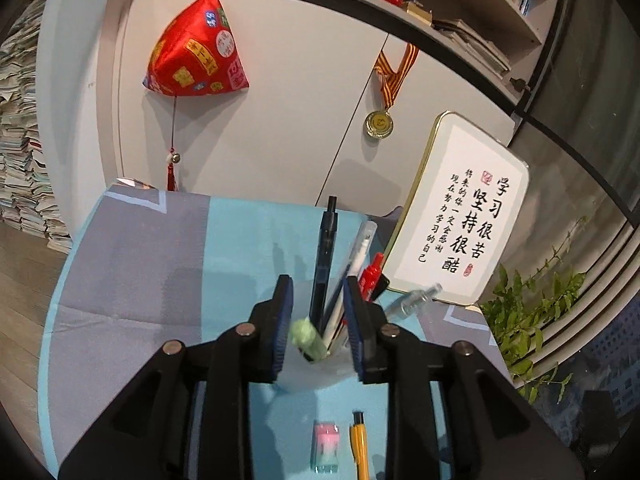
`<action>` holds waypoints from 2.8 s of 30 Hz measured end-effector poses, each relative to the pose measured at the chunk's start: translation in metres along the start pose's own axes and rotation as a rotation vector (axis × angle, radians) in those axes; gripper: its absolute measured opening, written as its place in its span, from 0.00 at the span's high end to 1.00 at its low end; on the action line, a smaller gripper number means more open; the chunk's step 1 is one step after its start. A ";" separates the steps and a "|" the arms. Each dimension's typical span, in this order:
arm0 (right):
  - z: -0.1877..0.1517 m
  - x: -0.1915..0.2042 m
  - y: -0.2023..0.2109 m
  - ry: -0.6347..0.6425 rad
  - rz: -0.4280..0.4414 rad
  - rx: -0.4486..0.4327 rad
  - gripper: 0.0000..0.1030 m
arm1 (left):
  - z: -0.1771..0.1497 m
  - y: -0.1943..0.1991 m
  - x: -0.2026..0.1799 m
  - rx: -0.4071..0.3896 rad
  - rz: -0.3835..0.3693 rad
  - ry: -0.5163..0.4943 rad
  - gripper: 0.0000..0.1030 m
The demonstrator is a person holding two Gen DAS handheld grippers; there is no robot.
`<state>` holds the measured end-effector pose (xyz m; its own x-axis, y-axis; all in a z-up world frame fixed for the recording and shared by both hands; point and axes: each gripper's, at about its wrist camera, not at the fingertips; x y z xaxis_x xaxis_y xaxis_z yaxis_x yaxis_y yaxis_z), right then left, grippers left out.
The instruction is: Organize stationery
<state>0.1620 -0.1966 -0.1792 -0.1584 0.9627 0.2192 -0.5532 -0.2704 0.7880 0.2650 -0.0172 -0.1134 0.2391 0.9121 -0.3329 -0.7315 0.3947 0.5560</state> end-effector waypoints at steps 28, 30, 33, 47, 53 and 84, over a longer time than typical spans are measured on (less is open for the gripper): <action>0.024 0.031 -0.065 -0.011 -0.153 0.045 0.82 | -0.114 0.034 0.008 0.220 0.005 -0.165 0.63; 0.023 0.026 -0.062 -0.020 -0.128 0.049 0.85 | -0.118 0.028 0.001 0.237 -0.010 -0.184 0.63; 0.017 0.010 -0.044 -0.053 -0.108 0.023 0.85 | -0.121 0.014 -0.011 0.270 -0.023 -0.217 0.62; 0.006 -0.013 0.018 -0.095 -0.075 -0.097 0.85 | -0.122 -0.024 -0.029 0.313 0.029 -0.237 0.82; 0.009 -0.010 0.022 -0.093 -0.041 -0.121 0.85 | -0.109 0.012 -0.028 0.230 0.027 -0.246 0.82; 0.097 0.053 0.084 0.050 -0.052 -0.389 0.86 | -0.095 0.070 -0.006 0.095 0.095 -0.221 0.82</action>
<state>0.1868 -0.1675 -0.0455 -0.1565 0.9763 0.1493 -0.8284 -0.2120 0.5185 0.1515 -0.0056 -0.1444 0.3135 0.9435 -0.1075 -0.6966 0.3054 0.6492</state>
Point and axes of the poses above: each gripper's, at about its wrist camera, not at the fingertips, and y roughly against the way its jaws point, x to its left, z to its top, and after that the axes turned 4 degrees about -x, right-handed
